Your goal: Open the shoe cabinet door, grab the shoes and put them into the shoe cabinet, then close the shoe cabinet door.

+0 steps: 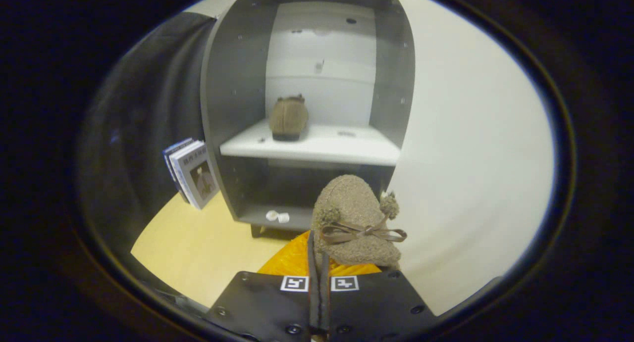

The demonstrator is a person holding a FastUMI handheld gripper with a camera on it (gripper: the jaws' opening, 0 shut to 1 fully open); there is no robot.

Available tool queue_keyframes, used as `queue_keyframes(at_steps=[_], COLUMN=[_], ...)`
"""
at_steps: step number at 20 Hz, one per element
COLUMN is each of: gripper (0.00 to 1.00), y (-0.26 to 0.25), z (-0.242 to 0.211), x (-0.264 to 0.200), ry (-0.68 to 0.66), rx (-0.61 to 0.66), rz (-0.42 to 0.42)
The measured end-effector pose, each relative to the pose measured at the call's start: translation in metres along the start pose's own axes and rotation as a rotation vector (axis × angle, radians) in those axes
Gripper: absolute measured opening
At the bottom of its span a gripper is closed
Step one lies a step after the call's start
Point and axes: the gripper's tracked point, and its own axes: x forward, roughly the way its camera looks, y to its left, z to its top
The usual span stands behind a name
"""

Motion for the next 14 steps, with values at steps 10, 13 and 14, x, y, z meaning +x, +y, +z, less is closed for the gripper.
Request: queue_keyframes(at_steps=[10, 13, 14], gripper=[0.02, 0.02, 0.02], y=[-0.012, -0.016, -0.016], z=[0.141, 0.168, 0.173], x=[0.116, 0.161, 0.176], ry=[-0.089, -0.09, -0.087], rx=[-0.03, -0.058, -0.065], rz=[-0.081, -0.113, -0.117])
